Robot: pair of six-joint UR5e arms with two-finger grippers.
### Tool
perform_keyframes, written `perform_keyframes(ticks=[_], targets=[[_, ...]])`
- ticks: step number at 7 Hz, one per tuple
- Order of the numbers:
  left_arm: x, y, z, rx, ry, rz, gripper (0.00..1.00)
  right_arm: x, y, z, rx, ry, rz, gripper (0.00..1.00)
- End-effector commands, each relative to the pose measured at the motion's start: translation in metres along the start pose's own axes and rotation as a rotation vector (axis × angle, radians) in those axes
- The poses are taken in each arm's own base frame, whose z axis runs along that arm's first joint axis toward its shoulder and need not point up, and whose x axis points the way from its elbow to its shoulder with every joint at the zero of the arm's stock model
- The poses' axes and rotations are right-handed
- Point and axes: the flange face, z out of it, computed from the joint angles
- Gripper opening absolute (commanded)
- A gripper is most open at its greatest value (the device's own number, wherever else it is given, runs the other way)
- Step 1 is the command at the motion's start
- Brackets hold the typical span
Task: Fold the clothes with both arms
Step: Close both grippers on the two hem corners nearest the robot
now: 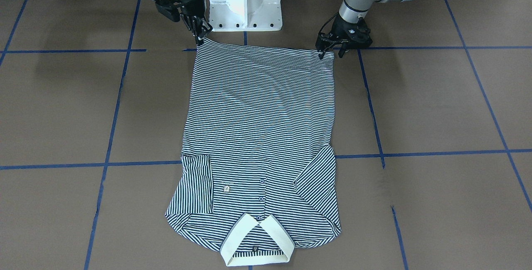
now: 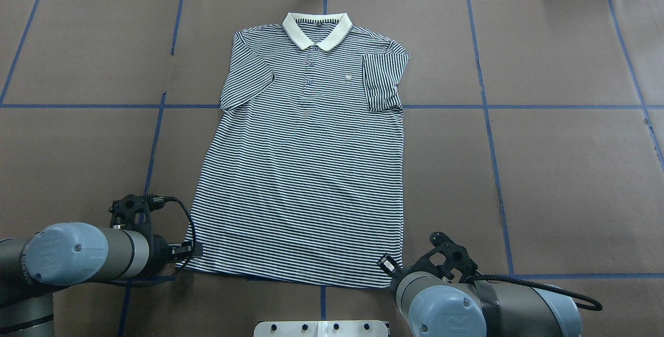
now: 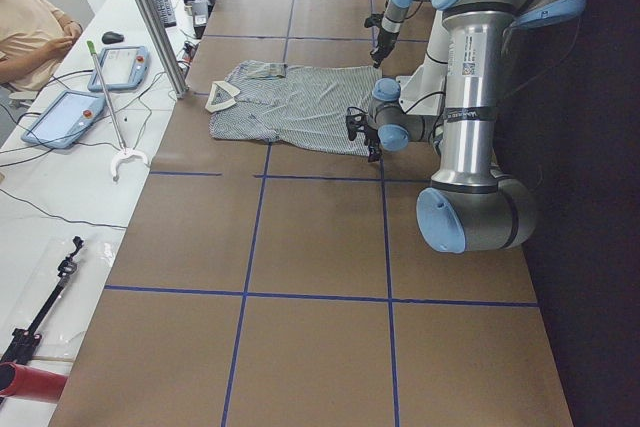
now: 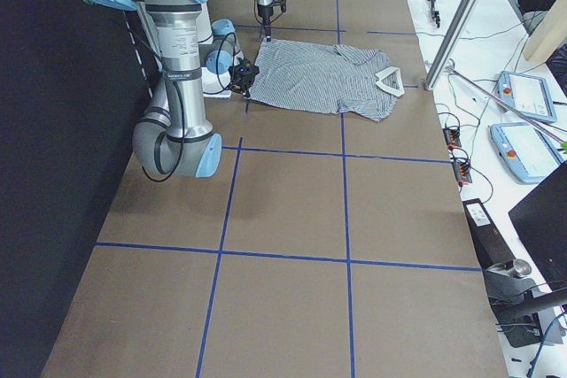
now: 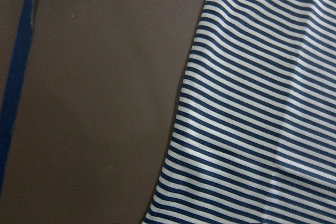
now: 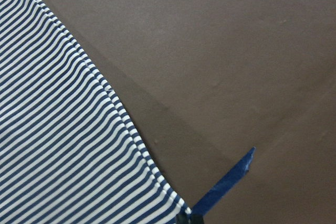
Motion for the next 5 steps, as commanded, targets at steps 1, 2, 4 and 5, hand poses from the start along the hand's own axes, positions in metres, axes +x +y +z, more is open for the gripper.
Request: perform_keyframes(ticks=[1,2,4,5], targets=[[-0.0022,0.0015,-0.0025,-0.005,0.0,0.001,0.57,-0.0003,0.0001,-0.0009,-0.001,-0.002,0.0,0.0],[-0.0033,0.0021,-0.0014,-0.006,-0.003,0.001,0.55,-0.0009,0.0005,-0.0013,-0.002,-0.003,0.001,0.0],[-0.0033,0.0051,0.0002,-0.013,-0.005,0.005,0.51,-0.0015,-0.0002,-0.0021,-0.002,-0.004,0.002,0.0],[-0.0029,0.0052,-0.0005,-0.013,-0.004,0.005,0.44,-0.0014,-0.0001,-0.0021,-0.003,-0.003,0.002,0.0]])
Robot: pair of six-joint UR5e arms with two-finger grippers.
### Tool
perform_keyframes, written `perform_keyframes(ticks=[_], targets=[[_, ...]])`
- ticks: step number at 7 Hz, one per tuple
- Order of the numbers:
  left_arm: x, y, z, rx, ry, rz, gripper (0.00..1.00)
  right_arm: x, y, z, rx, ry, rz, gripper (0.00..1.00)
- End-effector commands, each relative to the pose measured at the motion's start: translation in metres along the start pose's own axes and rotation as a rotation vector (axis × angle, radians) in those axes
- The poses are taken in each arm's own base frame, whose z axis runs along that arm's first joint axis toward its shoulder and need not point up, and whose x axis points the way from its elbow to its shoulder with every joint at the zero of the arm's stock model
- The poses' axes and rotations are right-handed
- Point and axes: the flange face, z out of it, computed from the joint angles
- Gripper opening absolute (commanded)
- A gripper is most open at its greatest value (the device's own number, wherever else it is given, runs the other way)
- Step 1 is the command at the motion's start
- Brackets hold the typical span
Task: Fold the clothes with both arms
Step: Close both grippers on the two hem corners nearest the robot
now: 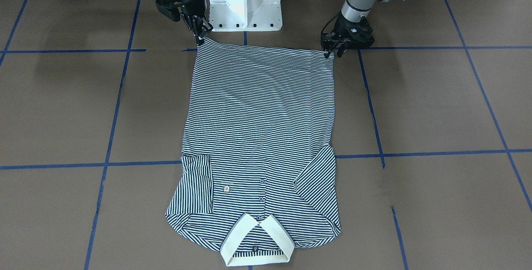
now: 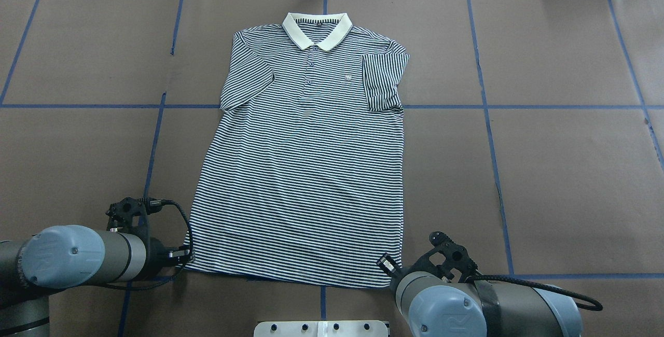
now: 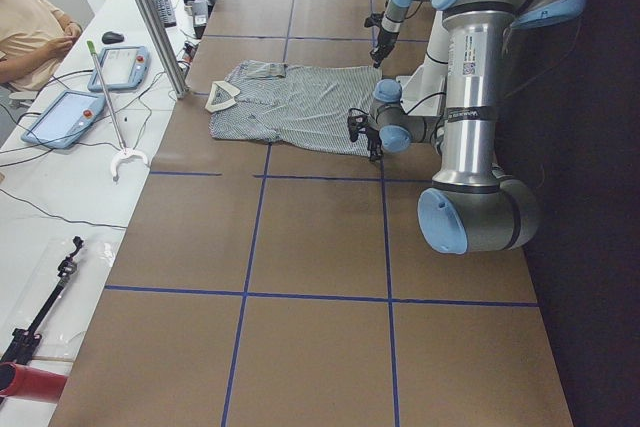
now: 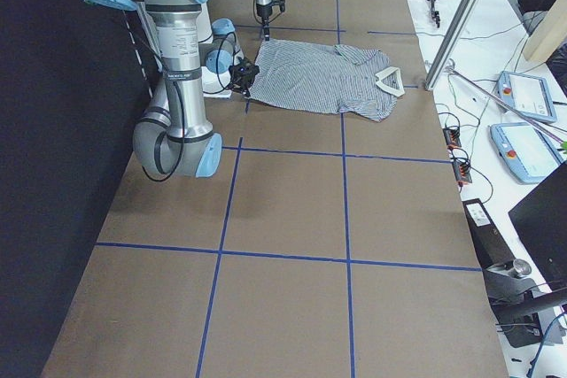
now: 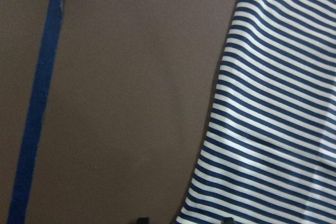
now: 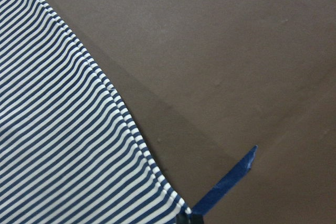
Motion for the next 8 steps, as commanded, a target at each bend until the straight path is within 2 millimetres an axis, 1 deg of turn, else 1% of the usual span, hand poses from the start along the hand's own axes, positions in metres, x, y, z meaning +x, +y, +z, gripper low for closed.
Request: perform_keyframes(ticks=[1,2,3,4,5,6,7,8], targets=[[0.001,0.001,-0.001,0.0,0.002,0.0,0.29,0.0,0.0,0.0,-0.001,0.0,0.001,0.0],[0.0,0.001,0.0,0.0,0.0,0.0,0.12,-0.001,0.0,0.0,-0.001,0.0,0.001,0.0],[0.001,0.001,-0.001,-0.002,0.003,0.0,0.0,-0.001,0.0,0.0,-0.001,0.0,0.001,0.0],[0.003,0.002,-0.003,-0.005,0.008,0.002,0.0,-0.001,0.0,0.0,-0.001,0.0,0.001,0.0],[0.006,0.005,-0.005,-0.01,0.018,-0.04,0.0,-0.001,0.0,-0.002,-0.004,-0.003,0.002,0.0],[0.023,0.025,-0.021,-0.042,0.061,-0.076,0.0,0.001,-0.007,-0.007,-0.006,-0.007,0.005,0.0],[0.032,0.049,-0.027,-0.08,0.08,-0.107,0.0,0.013,-0.018,-0.014,-0.014,0.002,-0.014,0.0],[0.038,0.065,-0.032,-0.106,0.092,-0.122,0.0,0.03,-0.034,-0.018,-0.004,0.016,-0.038,0.0]])
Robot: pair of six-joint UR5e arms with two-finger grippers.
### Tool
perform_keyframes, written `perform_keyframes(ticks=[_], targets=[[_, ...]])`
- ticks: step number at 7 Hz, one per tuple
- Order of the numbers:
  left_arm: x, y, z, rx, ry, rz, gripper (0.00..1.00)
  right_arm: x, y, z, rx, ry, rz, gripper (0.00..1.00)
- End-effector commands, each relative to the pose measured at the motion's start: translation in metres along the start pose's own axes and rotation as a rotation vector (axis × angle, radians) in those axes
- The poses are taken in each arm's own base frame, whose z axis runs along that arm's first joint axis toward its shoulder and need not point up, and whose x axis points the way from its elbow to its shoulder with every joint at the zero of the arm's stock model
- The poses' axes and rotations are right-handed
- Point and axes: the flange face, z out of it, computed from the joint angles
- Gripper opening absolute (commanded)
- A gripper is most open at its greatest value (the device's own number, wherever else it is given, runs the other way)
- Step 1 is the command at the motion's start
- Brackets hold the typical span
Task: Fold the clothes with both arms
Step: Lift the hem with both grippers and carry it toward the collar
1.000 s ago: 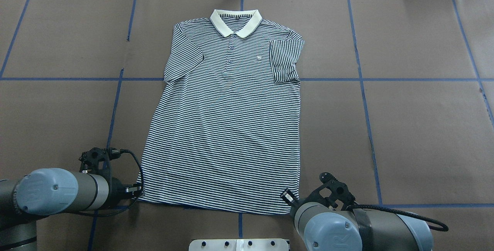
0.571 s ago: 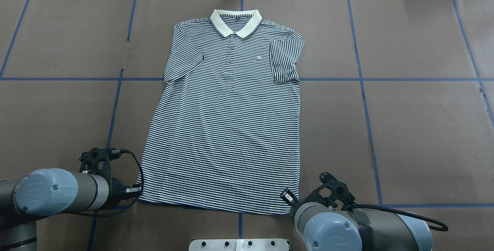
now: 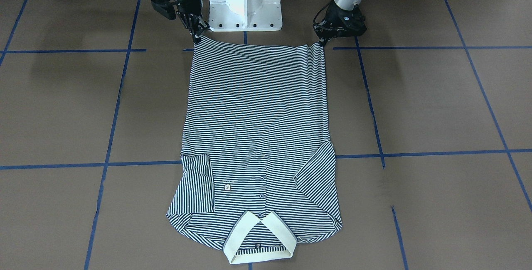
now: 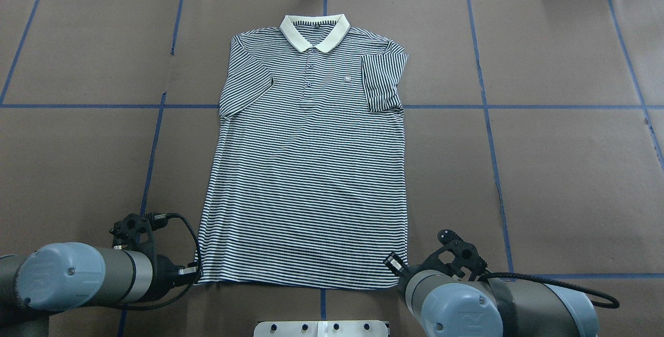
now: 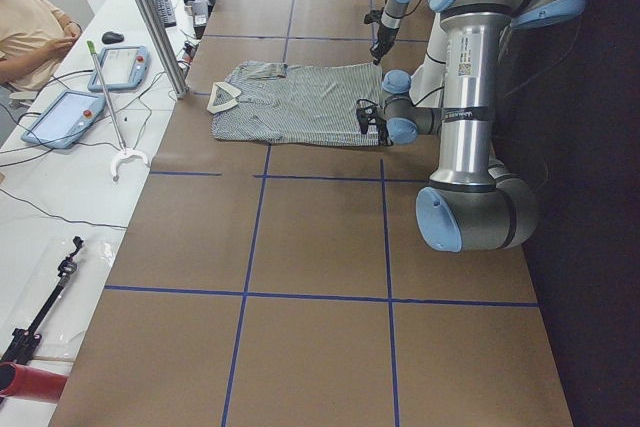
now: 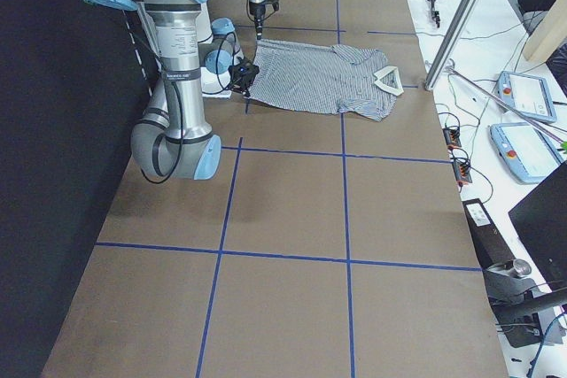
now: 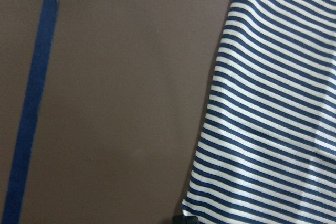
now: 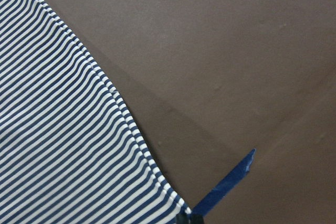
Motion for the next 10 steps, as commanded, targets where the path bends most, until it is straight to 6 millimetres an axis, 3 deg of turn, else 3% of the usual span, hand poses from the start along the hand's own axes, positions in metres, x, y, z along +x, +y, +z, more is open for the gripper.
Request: perform_keyframes(ticks=[1,2,4,5,6,7,8,10], targets=[[0.011,0.032,-0.009,-0.042,0.03,-0.038,0.0,0.028,-0.027,-0.008,0.015,0.024,-0.038,0.0],[0.016,0.041,-0.015,-0.058,0.043,-0.061,0.0,0.037,-0.033,-0.004,0.027,0.039,-0.045,0.0],[0.029,0.047,-0.046,-0.061,0.049,-0.066,0.0,0.039,-0.035,-0.01,0.02,0.038,-0.046,0.0],[0.034,0.045,-0.06,-0.049,0.03,-0.071,0.0,0.03,-0.033,-0.032,-0.015,0.0,-0.036,0.0],[0.04,0.036,-0.058,-0.027,0.007,-0.071,0.0,0.007,-0.051,-0.042,-0.005,-0.041,-0.016,0.0],[0.046,-0.005,-0.073,0.051,0.03,-0.053,0.0,-0.044,-0.078,-0.06,-0.001,-0.111,-0.043,0.0],[0.056,-0.049,-0.082,0.134,0.05,0.001,0.0,-0.082,-0.118,-0.06,-0.003,-0.106,-0.027,0.0],[0.103,-0.142,-0.084,0.286,0.07,0.068,0.0,-0.162,-0.189,-0.021,0.101,-0.063,-0.078,0.0]])
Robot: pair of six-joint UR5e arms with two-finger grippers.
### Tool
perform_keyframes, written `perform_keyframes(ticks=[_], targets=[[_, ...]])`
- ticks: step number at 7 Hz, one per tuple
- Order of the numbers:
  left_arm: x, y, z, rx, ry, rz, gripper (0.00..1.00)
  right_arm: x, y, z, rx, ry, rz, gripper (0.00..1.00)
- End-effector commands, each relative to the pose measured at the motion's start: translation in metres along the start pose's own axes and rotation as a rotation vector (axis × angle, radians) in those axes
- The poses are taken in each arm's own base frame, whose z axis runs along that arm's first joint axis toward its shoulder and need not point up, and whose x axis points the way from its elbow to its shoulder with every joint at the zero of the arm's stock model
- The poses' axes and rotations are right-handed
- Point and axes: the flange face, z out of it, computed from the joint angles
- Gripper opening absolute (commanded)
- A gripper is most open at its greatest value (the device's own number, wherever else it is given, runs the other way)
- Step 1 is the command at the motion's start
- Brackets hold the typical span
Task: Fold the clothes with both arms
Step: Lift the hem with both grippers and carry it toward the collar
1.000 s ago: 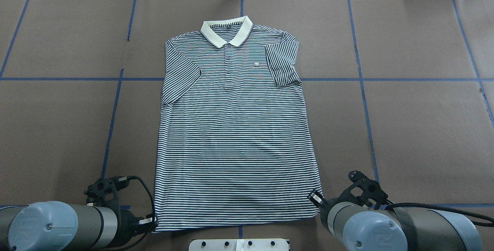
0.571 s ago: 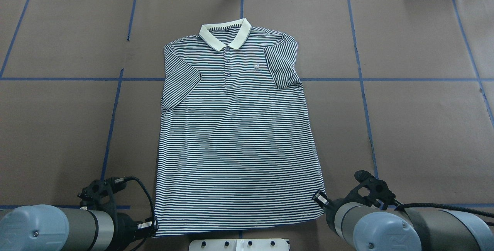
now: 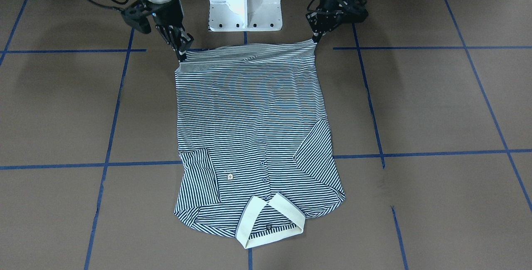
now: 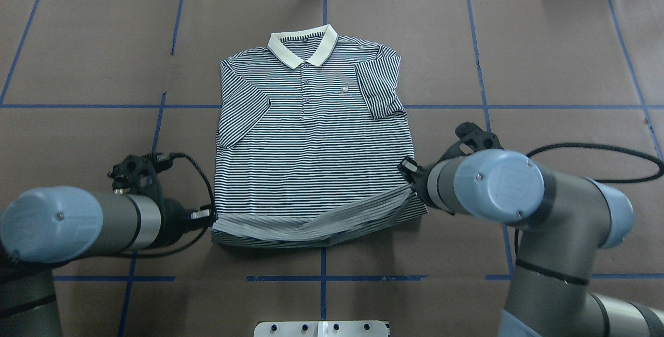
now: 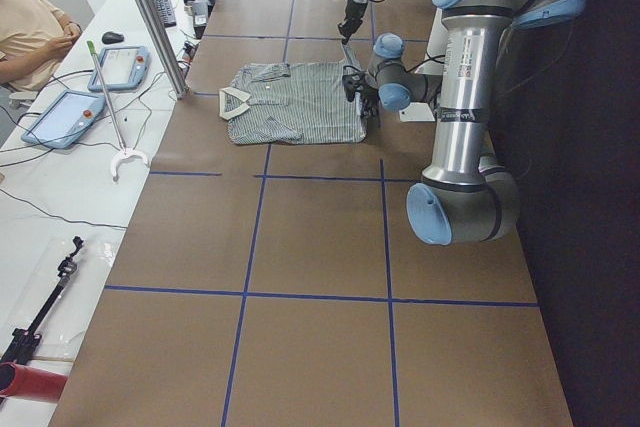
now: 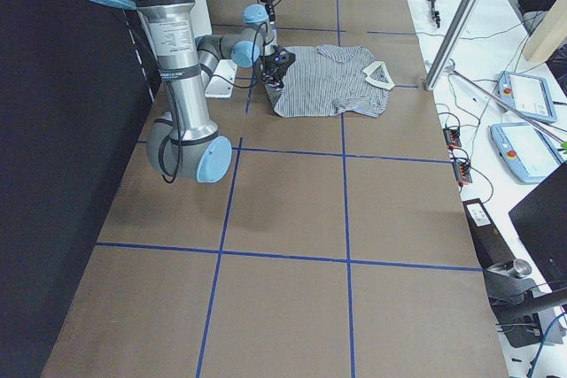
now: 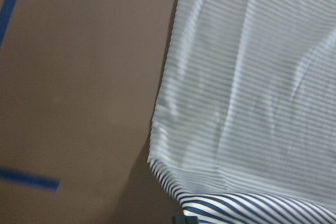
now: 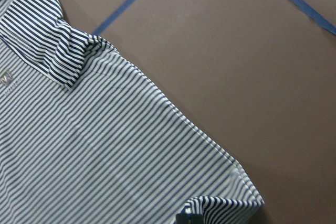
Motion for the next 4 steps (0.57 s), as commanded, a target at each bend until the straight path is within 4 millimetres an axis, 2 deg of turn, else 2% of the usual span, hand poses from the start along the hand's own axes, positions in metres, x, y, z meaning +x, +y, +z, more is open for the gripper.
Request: perform_keyframes(ticks=[1,2,3,4], targets=[[0.026,-0.104,0.032,0.143,-0.04,0.079,0.0,-0.06,-0.086,0.039,0.105,0.053,-0.051,0.0],[0.027,-0.148,0.054,0.188,-0.079,0.087,0.0,-0.086,-0.113,0.054,0.143,0.078,-0.047,0.0],[0.013,-0.186,0.074,0.228,-0.084,0.104,0.0,-0.119,-0.135,0.082,0.169,0.122,-0.051,0.0],[0.0,-0.221,0.101,0.289,-0.071,0.104,0.0,-0.143,-0.168,0.101,0.179,0.087,-0.064,0.0]])
